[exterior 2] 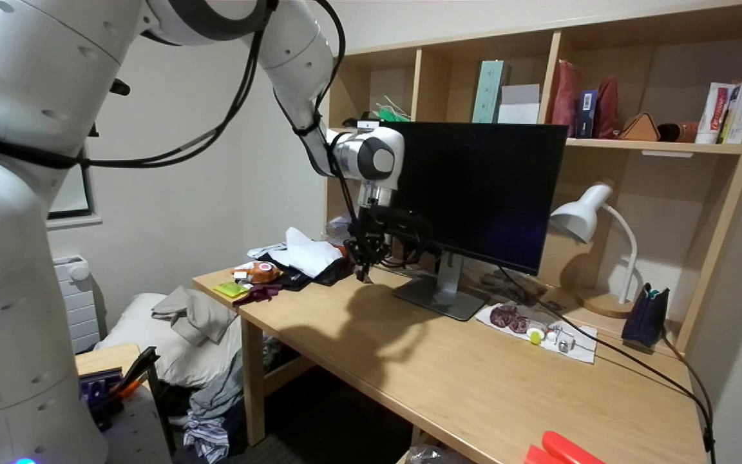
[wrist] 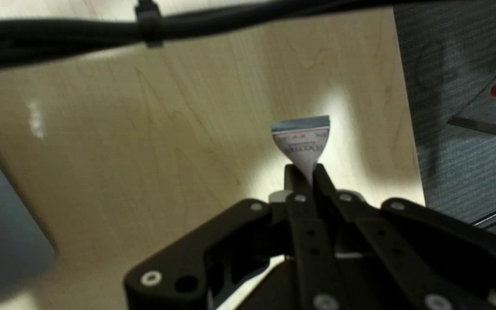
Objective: Move the small tube to left of the table then close the top drawer on the right
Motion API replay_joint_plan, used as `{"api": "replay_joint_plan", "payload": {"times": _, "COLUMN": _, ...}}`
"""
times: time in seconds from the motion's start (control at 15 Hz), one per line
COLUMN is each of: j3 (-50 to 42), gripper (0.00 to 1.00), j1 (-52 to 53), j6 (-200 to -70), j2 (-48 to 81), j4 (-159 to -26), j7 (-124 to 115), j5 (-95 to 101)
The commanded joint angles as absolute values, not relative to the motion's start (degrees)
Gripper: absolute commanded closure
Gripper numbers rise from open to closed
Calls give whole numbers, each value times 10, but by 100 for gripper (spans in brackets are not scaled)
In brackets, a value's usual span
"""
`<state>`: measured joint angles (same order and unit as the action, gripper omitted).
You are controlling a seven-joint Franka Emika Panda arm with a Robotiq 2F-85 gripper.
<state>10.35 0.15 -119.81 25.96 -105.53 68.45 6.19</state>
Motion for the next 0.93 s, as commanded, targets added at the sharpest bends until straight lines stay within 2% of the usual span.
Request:
{"api": "replay_joint_plan", "payload": {"times": 0.0, "j3": 125, "gripper": 94, "j1": 52, "j6": -1215, "j2": 226, "j4": -1123, "j7": 696, "j5": 95}}
{"api": "replay_joint_plan", "payload": {"times": 0.53, "j3": 218, "gripper": 94, "j1": 177, "j6": -1198, "j2": 216, "j4": -1169, "j7": 716, "j5": 114}}
{"api": "replay_joint_plan", "payload": {"times": 0.87, "j3": 226, "gripper": 94, "j1": 212, "j6": -1197, "j2": 235, "j4": -1149, "j7": 694, "j5": 134}}
